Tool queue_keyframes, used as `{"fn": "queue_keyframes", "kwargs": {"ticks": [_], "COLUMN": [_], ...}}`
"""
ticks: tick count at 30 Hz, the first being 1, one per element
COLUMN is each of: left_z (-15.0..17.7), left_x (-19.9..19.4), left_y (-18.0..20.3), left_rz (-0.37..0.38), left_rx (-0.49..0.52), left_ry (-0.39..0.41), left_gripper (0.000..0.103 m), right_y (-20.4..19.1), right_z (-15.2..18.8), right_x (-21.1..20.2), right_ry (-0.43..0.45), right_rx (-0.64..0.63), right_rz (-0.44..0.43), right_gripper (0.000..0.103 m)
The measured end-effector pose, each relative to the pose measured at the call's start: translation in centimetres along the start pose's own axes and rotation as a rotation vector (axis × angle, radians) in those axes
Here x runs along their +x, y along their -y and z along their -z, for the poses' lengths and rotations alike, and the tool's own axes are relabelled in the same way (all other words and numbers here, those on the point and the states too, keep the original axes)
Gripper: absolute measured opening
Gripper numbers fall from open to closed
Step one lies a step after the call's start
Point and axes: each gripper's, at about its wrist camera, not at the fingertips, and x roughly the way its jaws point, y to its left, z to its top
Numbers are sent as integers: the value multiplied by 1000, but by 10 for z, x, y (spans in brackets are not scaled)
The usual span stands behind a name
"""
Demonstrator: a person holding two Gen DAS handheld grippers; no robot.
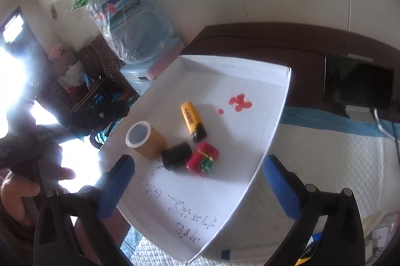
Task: Organize rigid objects
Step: 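Grasp the red tube with the left gripper while the right tool moves to the medicine box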
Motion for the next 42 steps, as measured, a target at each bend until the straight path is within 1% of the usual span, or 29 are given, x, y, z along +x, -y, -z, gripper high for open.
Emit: {"fn": "queue_keyframes", "kwargs": {"ticks": [3,6,12,14,16,18,20,22,23,24,25,28,29,30,32,33,34,35,36,38,40,42], "left_z": [4,8,19,26,37,50,65,82,92,101,112,145,158,166,184,190,196,200,204,211,216,220], "left_x": [-17,-37,-71,-80,-86,-89,-85,-79,-75,-72,-68,-56,-52,-49,-44,-41,-37,-34,-30,-24,-19,-15], "left_y": [4,10,29,39,51,64,81,98,108,118,130,164,178,186,205,212,221,225,231,239,245,247], "left_rz": [7,29,64,91,138,182,227,271,293,311,329,378,387,390,411,418,427,431,434,435,431,425], "left_rx": [8,22,71,99,138,186,237,285,316,349,393,523,568,592,647,661,673,681,687,694,693,693], "left_ry": [27,51,92,95,102,98,63,18,-8,-31,-58,-146,-180,-196,-232,-251,-277,-297,-315,-347,-366,-387], "left_gripper": [103,103,103,103,103,103,103,103,103,103,103,103,103,103,101,95,92,84,73,66,64,64], "right_y": [-8,-10,-4,7,28,45,66,85,97,106,117,134,140,146,161,166,174,179,184,192,199,207], "right_z": [0,1,6,9,13,17,24,31,36,39,43,57,65,70,84,92,99,104,110,121,126,127], "right_x": [-14,-32,-77,-102,-135,-162,-193,-214,-224,-230,-235,-239,-236,-234,-224,-218,-209,-204,-198,-184,-177,-169], "right_ry": [30,66,161,245,343,411,494,564,590,597,592,556,523,493,403,359,297,253,210,134,107,90], "right_rx": [-23,-26,15,56,122,170,221,270,300,323,348,360,358,354,341,333,324,315,304,289,310,335], "right_rz": [4,4,26,38,33,47,82,123,141,160,187,236,263,281,310,312,317,315,312,325,329,299], "right_gripper": [103,103,103,103,103,103,103,103,103,103,103,103,103,103,103,103,103,103,103,103,103,103]}}
